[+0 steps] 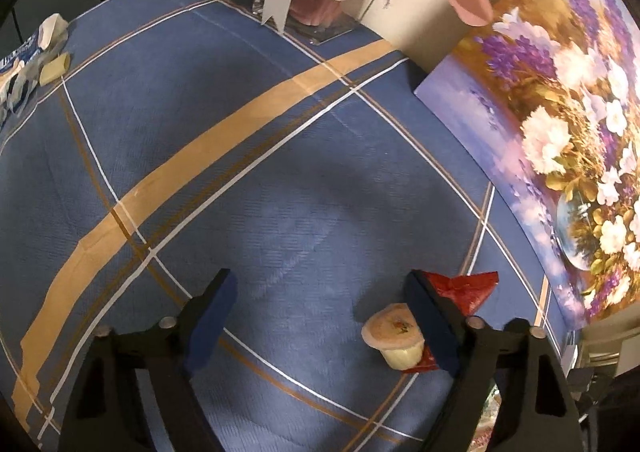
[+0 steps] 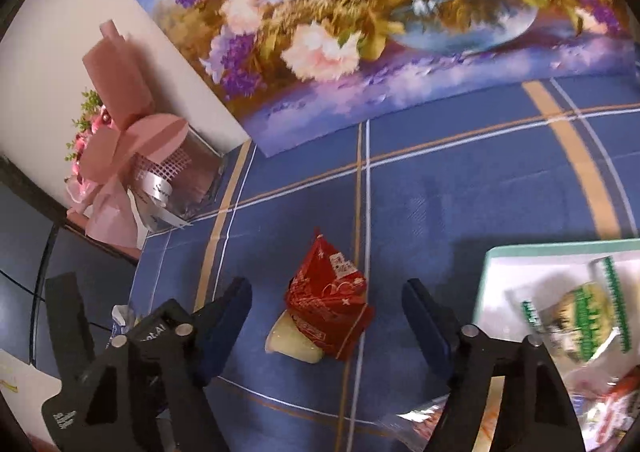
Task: Organize snacks
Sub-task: 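Grasp the yellow jelly cup with the left tool while the right tool grasps the red packet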
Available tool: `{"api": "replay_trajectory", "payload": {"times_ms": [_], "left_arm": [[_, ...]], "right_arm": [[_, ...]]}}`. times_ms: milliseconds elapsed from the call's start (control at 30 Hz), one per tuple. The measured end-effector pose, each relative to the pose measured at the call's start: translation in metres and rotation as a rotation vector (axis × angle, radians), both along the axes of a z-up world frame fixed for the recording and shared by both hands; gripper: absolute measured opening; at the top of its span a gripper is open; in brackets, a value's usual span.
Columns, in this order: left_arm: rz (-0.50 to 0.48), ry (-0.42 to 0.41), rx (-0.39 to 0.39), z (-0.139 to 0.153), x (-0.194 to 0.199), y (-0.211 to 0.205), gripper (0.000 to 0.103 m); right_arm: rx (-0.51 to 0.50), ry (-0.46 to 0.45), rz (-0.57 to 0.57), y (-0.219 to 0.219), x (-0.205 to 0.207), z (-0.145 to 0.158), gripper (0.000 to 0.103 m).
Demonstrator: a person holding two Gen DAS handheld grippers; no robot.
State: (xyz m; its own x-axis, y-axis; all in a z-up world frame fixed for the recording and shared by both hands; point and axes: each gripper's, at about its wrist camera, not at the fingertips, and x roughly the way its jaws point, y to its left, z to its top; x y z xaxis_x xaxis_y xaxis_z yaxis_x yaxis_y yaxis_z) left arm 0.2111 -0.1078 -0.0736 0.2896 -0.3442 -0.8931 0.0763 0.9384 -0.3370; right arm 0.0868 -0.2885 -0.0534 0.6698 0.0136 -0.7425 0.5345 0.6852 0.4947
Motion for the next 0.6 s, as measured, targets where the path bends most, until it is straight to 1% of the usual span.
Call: {"api": "replay_trajectory", "payload": {"times_ms": [100,233,367,433,600], "left_arm": [[0.010,0.025,-0.011,-0.007,0.002,0.003,0.082],[0.015,0.038,-0.012,-0.012,0.003,0.004,0.082],[0.021,0.059,-0.029,-0.016,0.003,0.006,0.081],[0.021,0.060,-0.032,-0.016,0.003,0.006,0.081],[0.006,0.057,-0.056,-0.011,-0.001,0.002,0.081]], "right_arm": [[0.002,0.018,0.009,0.004,0.007,-0.006,0.071],[0.008,0.040,0.016,0.008,0.013,-0.012,0.066],[0.002,0.056,0.014,0.011,0.015,-0.018,0.062],[0.001,0.063,0.011,0.010,0.015,-0.020,0.056],[-0.023,0.066,0.000,0.010,0.012,-0.019,0.055]]}}
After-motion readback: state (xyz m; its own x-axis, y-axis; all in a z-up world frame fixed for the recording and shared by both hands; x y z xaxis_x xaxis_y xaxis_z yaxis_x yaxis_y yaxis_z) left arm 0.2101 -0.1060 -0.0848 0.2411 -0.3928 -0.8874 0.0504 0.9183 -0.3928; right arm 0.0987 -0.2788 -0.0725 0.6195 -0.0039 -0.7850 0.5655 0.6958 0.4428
